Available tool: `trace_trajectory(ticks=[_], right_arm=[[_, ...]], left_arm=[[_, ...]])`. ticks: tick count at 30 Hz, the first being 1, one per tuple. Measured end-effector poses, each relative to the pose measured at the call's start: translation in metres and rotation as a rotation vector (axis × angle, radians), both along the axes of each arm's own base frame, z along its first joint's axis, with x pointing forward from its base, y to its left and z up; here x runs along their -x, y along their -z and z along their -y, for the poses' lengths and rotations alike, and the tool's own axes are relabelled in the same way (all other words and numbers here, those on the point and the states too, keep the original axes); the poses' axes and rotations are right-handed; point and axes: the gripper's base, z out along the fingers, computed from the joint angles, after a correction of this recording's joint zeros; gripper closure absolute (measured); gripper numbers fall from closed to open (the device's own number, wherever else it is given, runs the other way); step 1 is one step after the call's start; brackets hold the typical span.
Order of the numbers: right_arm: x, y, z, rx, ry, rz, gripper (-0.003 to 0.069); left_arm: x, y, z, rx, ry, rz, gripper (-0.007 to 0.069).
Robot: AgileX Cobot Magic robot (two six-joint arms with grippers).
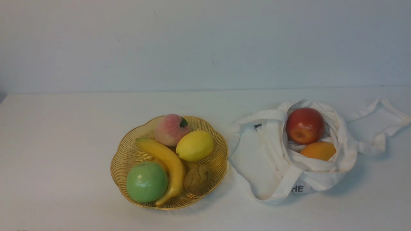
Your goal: Take the fruit out of the cloth bag on the white table and place them on a plate.
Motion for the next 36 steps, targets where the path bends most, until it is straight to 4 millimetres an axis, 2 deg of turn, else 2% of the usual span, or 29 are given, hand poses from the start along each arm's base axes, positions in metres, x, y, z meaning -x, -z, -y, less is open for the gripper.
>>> trace_trajectory(ticks=[6, 9, 14, 15, 16, 18, 20, 24, 36], right_arm=[[0.001, 0.000, 0.001, 0.040, 0.012, 0.022, 0.0672], [0.003, 0.008, 0.004, 0.102, 0.066, 0.038, 0.0672], [-0.006, 0.049, 0.013, 0.238, 0.278, -0.086, 0.0672], [-0.008, 0.061, 0.015, 0.259, 0.323, -0.133, 0.0672], [-0.011, 0.081, 0.018, 0.286, 0.381, -0.209, 0.0672], [-0.010, 0.104, 0.024, 0.303, 0.459, -0.292, 0.0672], [-0.008, 0.114, 0.028, 0.311, 0.512, -0.354, 0.0672], [-0.007, 0.117, 0.031, 0.315, 0.561, -0.408, 0.0672], [-0.007, 0.118, 0.031, 0.316, 0.561, -0.412, 0.0672]], left_arm=[[0.000, 0.000, 0.000, 0.000, 0.000, 0.000, 0.0632], [0.000, 0.000, 0.000, 0.000, 0.000, 0.000, 0.0632], [0.000, 0.000, 0.000, 0.000, 0.000, 0.000, 0.0632], [0.000, 0.000, 0.000, 0.000, 0.000, 0.000, 0.0632], [0.000, 0.000, 0.000, 0.000, 0.000, 0.000, 0.0632], [0.000, 0.000, 0.000, 0.000, 0.000, 0.000, 0.0632], [0.000, 0.000, 0.000, 0.000, 0.000, 0.000, 0.0632], [0.000, 0.000, 0.000, 0.000, 0.000, 0.000, 0.0632], [0.000, 0.000, 0.000, 0.000, 0.000, 0.000, 0.0632]])
